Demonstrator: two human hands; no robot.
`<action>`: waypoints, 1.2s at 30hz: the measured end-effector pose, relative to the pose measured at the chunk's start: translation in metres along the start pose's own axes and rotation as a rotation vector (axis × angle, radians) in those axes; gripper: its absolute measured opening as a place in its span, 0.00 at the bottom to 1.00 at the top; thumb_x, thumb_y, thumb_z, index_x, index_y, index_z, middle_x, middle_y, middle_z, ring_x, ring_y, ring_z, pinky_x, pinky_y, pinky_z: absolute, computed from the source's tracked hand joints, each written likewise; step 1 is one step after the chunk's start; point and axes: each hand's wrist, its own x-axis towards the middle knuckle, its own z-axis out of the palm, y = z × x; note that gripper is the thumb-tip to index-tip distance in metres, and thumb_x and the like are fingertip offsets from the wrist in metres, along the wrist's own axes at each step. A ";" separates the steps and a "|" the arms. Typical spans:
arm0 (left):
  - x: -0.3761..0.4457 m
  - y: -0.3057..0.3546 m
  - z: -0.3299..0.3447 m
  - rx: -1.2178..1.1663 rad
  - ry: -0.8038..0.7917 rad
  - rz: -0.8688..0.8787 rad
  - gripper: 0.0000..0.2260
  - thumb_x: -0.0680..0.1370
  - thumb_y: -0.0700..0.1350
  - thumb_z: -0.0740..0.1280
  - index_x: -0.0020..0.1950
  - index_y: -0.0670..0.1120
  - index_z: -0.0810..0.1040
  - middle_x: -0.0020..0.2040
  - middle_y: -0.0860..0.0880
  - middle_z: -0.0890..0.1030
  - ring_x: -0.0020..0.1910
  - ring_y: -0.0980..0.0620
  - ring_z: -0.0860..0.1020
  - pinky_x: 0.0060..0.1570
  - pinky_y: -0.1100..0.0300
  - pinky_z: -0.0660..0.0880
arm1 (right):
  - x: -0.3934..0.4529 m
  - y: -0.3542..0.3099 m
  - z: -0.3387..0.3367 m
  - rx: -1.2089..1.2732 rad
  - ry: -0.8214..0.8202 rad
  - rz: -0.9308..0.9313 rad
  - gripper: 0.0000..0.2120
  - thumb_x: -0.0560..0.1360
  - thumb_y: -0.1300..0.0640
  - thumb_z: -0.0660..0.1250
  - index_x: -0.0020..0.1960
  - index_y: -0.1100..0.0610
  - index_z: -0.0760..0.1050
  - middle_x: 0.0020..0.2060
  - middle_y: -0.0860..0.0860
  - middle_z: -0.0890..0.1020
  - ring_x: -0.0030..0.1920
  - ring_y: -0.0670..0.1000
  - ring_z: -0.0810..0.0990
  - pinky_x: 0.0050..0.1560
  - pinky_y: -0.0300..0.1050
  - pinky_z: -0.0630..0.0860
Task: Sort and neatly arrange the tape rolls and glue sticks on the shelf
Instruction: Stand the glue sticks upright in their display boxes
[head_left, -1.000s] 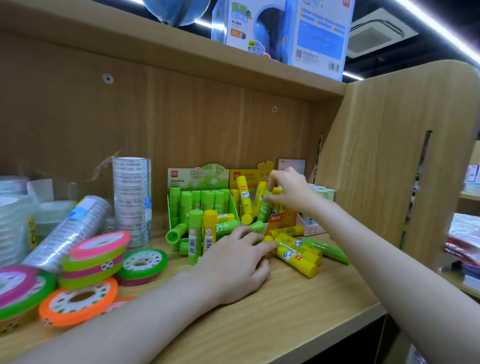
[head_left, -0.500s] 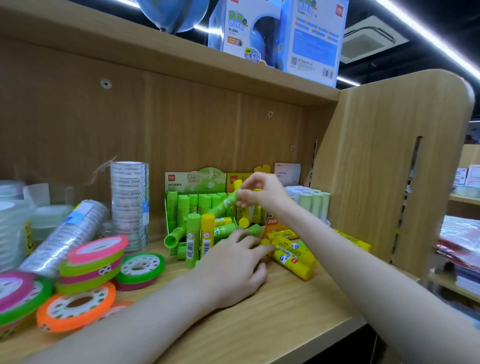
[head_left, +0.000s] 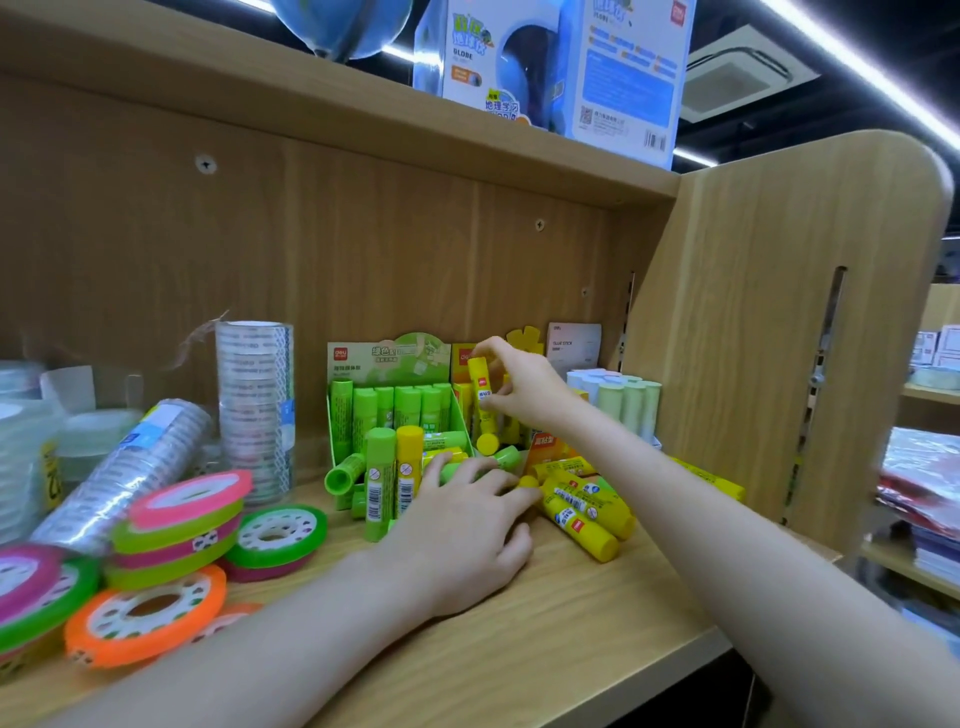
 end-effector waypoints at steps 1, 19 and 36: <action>0.000 0.000 0.000 0.002 -0.001 0.000 0.27 0.73 0.56 0.42 0.72 0.58 0.61 0.71 0.56 0.64 0.73 0.55 0.54 0.72 0.47 0.44 | -0.001 0.000 -0.001 0.048 0.029 0.002 0.20 0.72 0.62 0.69 0.62 0.55 0.68 0.47 0.52 0.77 0.44 0.52 0.77 0.47 0.45 0.75; -0.001 0.002 -0.002 -0.007 -0.003 -0.007 0.28 0.73 0.56 0.42 0.72 0.57 0.62 0.72 0.55 0.64 0.73 0.55 0.54 0.72 0.47 0.43 | -0.011 0.031 -0.024 -0.266 -0.005 0.025 0.09 0.73 0.55 0.70 0.49 0.57 0.73 0.39 0.46 0.71 0.56 0.53 0.68 0.55 0.49 0.65; 0.000 -0.001 0.002 -0.010 0.027 0.004 0.30 0.72 0.57 0.39 0.71 0.56 0.63 0.72 0.54 0.64 0.73 0.54 0.54 0.72 0.46 0.44 | -0.006 0.015 -0.015 -0.570 -0.228 -0.218 0.15 0.75 0.51 0.67 0.62 0.46 0.75 0.62 0.48 0.70 0.63 0.52 0.62 0.62 0.52 0.60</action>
